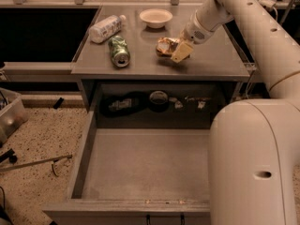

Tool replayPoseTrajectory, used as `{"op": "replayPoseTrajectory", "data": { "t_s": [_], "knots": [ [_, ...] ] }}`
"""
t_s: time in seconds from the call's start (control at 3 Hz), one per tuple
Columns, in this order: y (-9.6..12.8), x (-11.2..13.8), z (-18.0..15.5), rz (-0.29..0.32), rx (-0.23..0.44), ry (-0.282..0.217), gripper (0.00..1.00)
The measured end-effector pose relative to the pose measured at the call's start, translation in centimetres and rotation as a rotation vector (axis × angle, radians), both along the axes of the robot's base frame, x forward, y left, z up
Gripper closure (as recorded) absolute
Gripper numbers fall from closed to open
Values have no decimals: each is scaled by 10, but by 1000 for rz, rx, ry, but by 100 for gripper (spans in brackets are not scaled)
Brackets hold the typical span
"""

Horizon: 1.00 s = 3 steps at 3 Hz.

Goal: Pick orange can from top drawer and place on counter

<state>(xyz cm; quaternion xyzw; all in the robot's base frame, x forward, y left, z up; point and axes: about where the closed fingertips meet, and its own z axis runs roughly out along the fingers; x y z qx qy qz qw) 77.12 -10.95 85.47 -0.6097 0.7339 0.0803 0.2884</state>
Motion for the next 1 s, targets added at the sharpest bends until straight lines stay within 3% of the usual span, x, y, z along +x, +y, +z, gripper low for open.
{"op": "replayPoseTrajectory", "data": {
  "t_s": [0.33,0.67,1.0],
  "knots": [
    [0,0,0,0,0,0,11],
    [0,0,0,0,0,0,0],
    [0,0,0,0,0,0,0]
  ]
}}
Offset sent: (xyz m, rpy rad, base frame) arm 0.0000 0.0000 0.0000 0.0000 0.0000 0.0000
